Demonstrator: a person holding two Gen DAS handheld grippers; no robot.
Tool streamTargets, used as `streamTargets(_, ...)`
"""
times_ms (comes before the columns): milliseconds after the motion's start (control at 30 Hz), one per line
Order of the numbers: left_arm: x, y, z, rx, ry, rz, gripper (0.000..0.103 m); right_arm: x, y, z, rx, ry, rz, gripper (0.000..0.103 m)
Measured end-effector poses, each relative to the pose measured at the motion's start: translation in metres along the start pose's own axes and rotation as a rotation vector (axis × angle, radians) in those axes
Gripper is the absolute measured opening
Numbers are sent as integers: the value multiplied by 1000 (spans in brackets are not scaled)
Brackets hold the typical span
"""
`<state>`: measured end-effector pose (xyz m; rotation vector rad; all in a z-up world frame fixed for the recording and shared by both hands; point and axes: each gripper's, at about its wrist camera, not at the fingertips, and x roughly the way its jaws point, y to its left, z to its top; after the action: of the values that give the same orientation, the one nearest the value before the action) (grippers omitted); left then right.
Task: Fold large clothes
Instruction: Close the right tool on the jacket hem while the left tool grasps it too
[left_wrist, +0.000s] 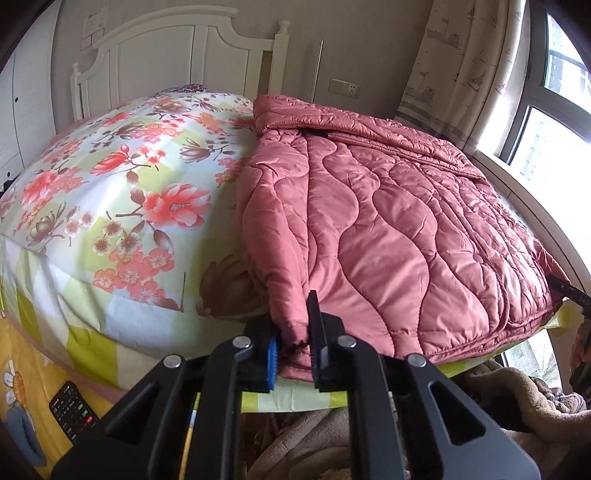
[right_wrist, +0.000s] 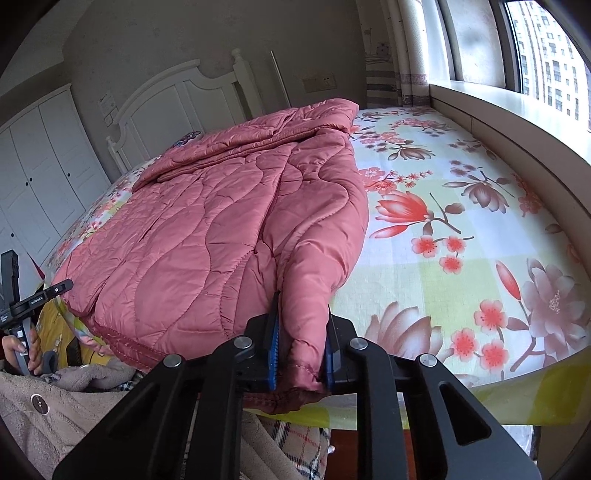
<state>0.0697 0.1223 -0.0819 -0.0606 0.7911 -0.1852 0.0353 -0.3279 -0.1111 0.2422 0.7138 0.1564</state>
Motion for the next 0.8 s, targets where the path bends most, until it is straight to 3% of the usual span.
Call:
streamTargets(367,-56,1,-3,-15,-93,-65,11,-52,20,15,-8,-101,169,18)
streamTargets(700,-123,1,12,-53,-259,-154,11,-121,29,44,12,-303,254,17)
streamTargets(800,-132,-1,28,-59,-310,-189,11,-132,30,62,16,-369,274,11)
